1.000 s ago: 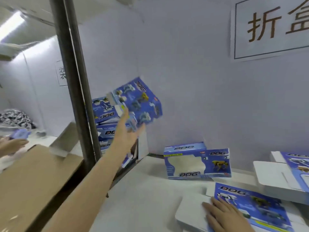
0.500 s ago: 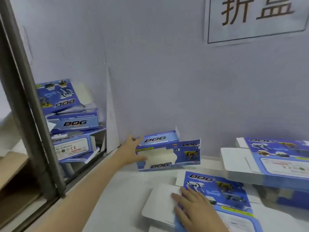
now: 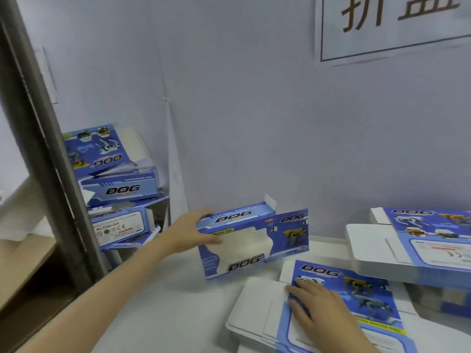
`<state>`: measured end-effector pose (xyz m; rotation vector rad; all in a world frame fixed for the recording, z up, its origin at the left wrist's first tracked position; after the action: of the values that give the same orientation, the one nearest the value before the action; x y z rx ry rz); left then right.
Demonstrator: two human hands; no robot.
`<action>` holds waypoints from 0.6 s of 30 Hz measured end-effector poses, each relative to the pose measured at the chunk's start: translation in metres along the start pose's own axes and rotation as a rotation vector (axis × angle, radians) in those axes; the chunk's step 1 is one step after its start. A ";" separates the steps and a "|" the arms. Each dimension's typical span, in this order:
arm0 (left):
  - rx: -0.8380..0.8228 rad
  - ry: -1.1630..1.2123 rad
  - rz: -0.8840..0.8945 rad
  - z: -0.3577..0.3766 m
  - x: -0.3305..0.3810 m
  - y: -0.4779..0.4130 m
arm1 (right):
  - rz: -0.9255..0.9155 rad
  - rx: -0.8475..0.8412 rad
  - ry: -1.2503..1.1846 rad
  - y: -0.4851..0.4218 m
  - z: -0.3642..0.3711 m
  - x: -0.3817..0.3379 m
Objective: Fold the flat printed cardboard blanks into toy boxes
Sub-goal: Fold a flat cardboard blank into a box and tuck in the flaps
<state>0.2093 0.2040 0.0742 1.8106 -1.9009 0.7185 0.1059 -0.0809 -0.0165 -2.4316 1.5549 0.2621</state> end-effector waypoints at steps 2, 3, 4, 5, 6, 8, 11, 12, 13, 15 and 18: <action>0.049 0.338 -0.144 -0.036 -0.004 0.010 | 0.002 -0.012 -0.005 -0.003 -0.001 0.001; 0.107 0.609 -0.223 -0.063 -0.006 0.010 | -0.001 -0.016 -0.003 -0.005 -0.001 0.001; 0.186 0.923 -0.266 -0.091 -0.006 0.011 | -0.003 -0.023 -0.001 -0.005 0.000 0.002; 0.265 1.253 -0.234 -0.121 0.000 0.012 | -0.004 -0.034 0.002 -0.007 0.001 0.002; 0.333 1.529 -0.139 -0.149 0.006 0.011 | -0.006 -0.038 0.004 -0.008 0.001 0.002; 0.371 1.712 -0.020 -0.181 0.021 0.010 | -0.003 -0.014 -0.016 -0.009 0.001 0.003; 0.156 1.352 -0.161 -0.143 0.051 0.005 | 0.018 0.034 -0.052 -0.008 0.000 0.003; 0.078 1.148 -0.193 -0.112 0.058 0.005 | 0.038 0.066 -0.060 -0.006 0.001 0.003; -0.017 0.938 -0.205 -0.077 0.064 0.007 | 0.068 0.104 -0.053 -0.004 0.000 0.004; -0.215 0.474 -0.219 -0.004 0.069 0.017 | 0.131 0.178 -0.004 0.001 -0.002 0.007; -0.364 -0.218 -0.177 0.097 0.071 0.035 | 0.158 0.183 0.001 0.005 -0.003 0.007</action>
<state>0.1743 0.0885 0.0396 1.8434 -1.8254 0.1068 0.1043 -0.0899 -0.0162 -2.1758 1.6943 0.1397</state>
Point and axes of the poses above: each hand's wrist, its own y-axis away from the middle knuckle, its own z-axis out of the palm, x = y × z, the point moved 4 cm from there along -y, towards the middle knuckle, and after that the axes turned 9 degrees about -z, right-handed, at the moved point
